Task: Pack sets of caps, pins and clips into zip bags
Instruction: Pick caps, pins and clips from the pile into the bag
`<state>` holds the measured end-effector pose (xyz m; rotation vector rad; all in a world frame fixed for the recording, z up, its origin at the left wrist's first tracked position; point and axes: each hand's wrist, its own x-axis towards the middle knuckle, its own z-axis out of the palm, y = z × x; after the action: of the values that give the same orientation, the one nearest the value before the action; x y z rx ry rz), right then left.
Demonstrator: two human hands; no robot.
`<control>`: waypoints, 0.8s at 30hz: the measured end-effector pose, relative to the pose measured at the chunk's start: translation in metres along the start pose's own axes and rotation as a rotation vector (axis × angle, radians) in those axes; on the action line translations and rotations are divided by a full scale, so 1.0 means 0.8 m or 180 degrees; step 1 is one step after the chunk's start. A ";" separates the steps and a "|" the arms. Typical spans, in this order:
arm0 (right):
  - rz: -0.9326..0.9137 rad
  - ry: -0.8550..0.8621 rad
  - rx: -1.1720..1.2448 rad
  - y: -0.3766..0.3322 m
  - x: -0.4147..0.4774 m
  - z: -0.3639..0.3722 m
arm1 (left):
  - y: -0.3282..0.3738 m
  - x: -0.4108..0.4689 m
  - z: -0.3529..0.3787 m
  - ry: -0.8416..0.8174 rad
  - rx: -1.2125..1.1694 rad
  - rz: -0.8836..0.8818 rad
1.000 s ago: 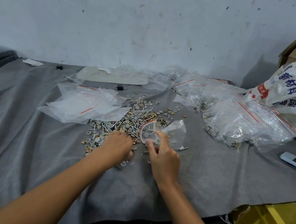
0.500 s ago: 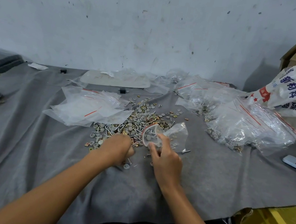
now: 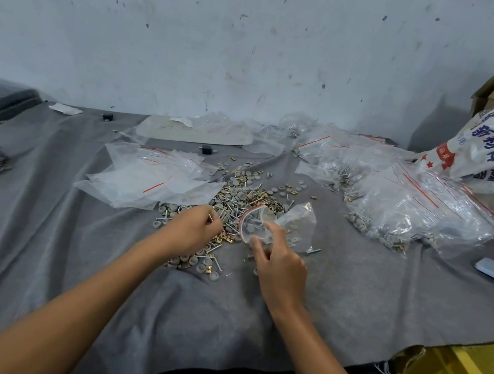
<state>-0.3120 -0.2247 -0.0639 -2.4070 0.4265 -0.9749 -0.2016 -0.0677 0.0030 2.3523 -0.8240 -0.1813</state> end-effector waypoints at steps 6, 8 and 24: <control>-0.0032 0.0059 -0.0033 0.000 0.000 0.002 | 0.025 0.006 0.003 -0.0223 0.0057 0.0141; -0.0033 0.0045 -0.0040 0.000 0.000 0.001 | 0.033 0.010 0.006 -0.0286 0.0119 0.0081; 0.0095 -0.0108 0.0046 -0.003 0.000 -0.006 | 0.065 0.033 0.000 -0.0129 0.0289 -0.0225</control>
<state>-0.3151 -0.2244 -0.0600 -2.3940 0.4402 -0.9198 -0.2071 -0.1150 0.0365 2.4722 -0.7838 -0.2261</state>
